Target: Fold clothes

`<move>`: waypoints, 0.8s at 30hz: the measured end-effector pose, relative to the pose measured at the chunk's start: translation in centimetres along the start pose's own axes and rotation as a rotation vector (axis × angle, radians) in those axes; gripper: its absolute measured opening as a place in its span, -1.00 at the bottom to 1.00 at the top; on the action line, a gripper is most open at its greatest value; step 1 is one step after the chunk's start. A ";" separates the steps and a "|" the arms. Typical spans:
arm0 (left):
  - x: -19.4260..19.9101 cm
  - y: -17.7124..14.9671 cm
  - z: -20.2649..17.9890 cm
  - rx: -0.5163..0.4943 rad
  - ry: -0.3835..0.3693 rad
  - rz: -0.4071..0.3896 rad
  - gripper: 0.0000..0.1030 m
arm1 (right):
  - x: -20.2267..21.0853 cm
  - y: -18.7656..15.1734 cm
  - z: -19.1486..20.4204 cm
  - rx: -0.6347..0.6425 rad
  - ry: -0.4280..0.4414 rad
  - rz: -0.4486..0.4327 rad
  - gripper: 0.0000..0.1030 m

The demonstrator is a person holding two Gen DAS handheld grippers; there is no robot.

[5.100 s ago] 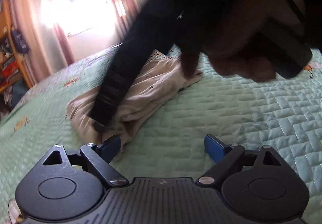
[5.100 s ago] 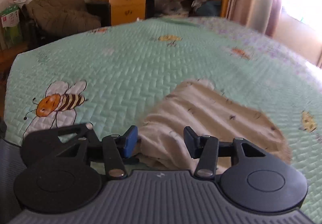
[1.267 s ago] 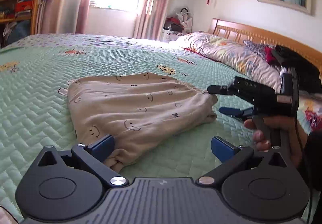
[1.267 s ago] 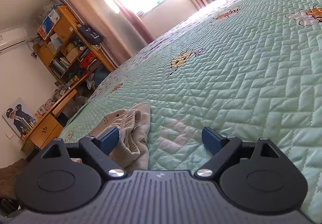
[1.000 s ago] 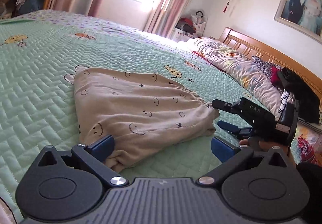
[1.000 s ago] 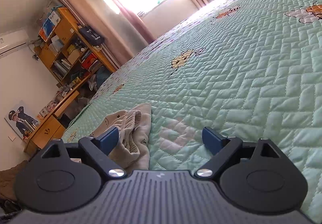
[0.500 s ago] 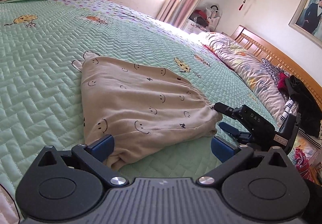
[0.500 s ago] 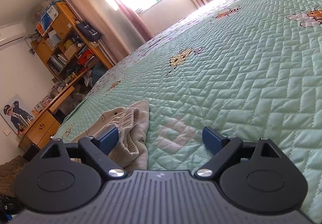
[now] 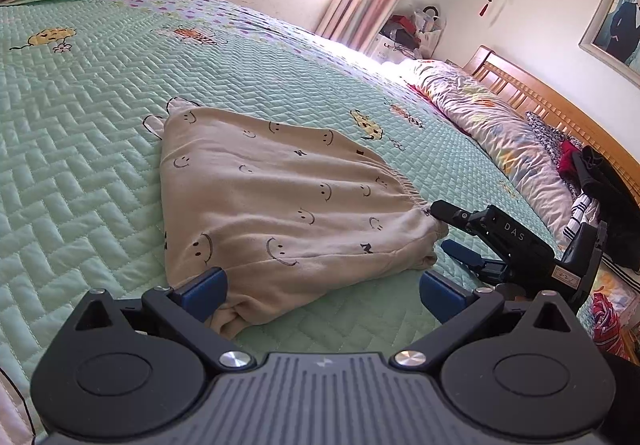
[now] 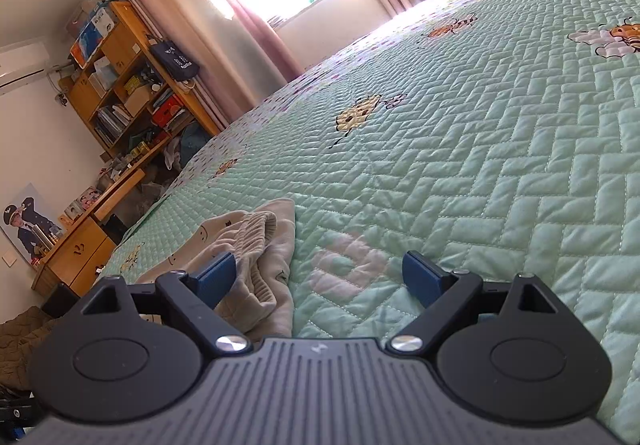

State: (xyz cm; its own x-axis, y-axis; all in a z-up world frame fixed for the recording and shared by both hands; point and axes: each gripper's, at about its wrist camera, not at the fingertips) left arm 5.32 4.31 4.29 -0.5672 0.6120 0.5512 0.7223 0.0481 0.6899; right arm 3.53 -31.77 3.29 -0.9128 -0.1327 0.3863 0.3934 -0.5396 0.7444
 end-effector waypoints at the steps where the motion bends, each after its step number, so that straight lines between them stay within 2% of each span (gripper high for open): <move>1: 0.0 0.0 0.0 -0.002 0.001 0.000 0.99 | 0.0 0.0 -0.1 0.000 0.000 0.000 0.76; 9: -0.1 -0.4 0.0 -0.024 -0.007 -0.010 0.99 | 0.9 0.5 0.4 -0.041 -0.028 0.007 0.76; 12: 1.3 -0.4 0.7 0.009 -0.069 -0.048 0.98 | 3.2 0.3 1.3 -0.120 0.031 -0.025 0.76; 14: 3.1 -0.3 1.4 0.034 -0.131 -0.109 0.99 | 4.0 -0.2 2.6 -0.134 0.091 0.011 0.76; 17: 4.7 0.0 3.1 0.093 -0.126 -0.193 0.99 | 3.8 -1.5 3.4 -0.231 0.182 0.099 0.76; 18: 4.5 0.0 4.1 0.133 -0.109 -0.186 0.99 | 3.5 -2.1 3.5 -0.275 0.203 0.127 0.76; 21: 2.6 0.0 7.1 0.285 -0.048 -0.101 0.98 | 2.6 -3.5 3.7 -0.356 0.205 0.169 0.76; 24: 1.7 0.0 8.4 0.361 -0.094 -0.090 0.98 | 2.0 -3.5 3.8 -0.380 0.194 0.157 0.78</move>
State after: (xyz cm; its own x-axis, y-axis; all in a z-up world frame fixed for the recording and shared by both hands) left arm 7.73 11.96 1.29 -0.6078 0.6616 0.4392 0.7739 0.3695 0.5144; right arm 0.71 -26.97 3.52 -0.8630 -0.3716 0.3422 0.4940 -0.7621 0.4184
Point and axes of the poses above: each gripper's, at about its wrist camera, not at the fingertips, and x roughly against the way its jaws point, z to its left, y to its top, and after that the axes turned 3 degrees about x, right-handed
